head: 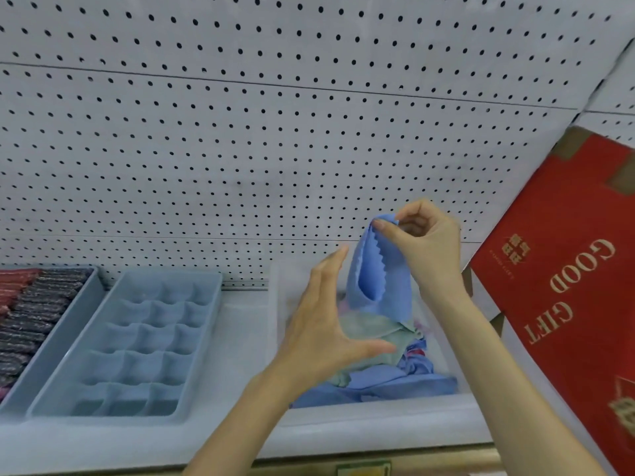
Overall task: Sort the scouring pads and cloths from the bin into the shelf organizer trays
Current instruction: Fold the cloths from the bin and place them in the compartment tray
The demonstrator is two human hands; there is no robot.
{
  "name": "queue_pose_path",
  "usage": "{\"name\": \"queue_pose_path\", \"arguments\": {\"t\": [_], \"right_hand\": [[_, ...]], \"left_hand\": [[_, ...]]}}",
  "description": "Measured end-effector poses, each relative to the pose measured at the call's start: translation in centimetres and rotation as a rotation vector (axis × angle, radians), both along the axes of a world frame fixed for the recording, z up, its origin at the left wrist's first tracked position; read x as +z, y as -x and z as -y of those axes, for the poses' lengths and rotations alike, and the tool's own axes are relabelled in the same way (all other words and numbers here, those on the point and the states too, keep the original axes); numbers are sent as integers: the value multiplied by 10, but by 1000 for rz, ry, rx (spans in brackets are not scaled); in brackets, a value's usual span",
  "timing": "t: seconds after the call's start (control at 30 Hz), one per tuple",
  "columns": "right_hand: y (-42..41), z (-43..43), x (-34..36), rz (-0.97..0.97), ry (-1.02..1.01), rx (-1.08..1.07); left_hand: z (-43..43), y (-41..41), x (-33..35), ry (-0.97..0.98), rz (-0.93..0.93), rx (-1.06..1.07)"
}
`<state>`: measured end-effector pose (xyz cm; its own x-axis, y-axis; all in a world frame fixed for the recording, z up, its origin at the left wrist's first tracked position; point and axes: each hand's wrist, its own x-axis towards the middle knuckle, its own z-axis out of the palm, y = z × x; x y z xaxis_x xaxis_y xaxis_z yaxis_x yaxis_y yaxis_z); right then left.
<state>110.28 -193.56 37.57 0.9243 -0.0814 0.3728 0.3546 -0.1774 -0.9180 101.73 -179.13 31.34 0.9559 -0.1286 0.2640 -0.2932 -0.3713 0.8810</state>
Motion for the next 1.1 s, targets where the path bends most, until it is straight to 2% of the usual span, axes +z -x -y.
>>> {"name": "queue_pose_path", "arguments": {"t": [0.07,0.2,0.33,0.47,0.63,0.8,0.93,1.1], "right_hand": [[0,-1,1,29,21,-27],[-2,7,4,-1,15,-25],[-6,19,8,-63,-41,50],[-6,27,10,-140,-39,125],[-10,37,9,-227,-38,160],[-16,41,4,-305,-45,151],[-19,42,3,-299,-54,159],[-20,41,3,-268,-81,156]], "left_hand": [[9,-4,-3,23,102,71],[14,-18,-7,32,157,190],[6,-41,-3,212,68,203],[-7,-67,-1,261,-67,170],[-27,-78,8,457,-98,99],[-36,-79,24,423,-74,70],[-37,-78,34,388,-49,78],[-37,-76,40,350,-105,106]]}}
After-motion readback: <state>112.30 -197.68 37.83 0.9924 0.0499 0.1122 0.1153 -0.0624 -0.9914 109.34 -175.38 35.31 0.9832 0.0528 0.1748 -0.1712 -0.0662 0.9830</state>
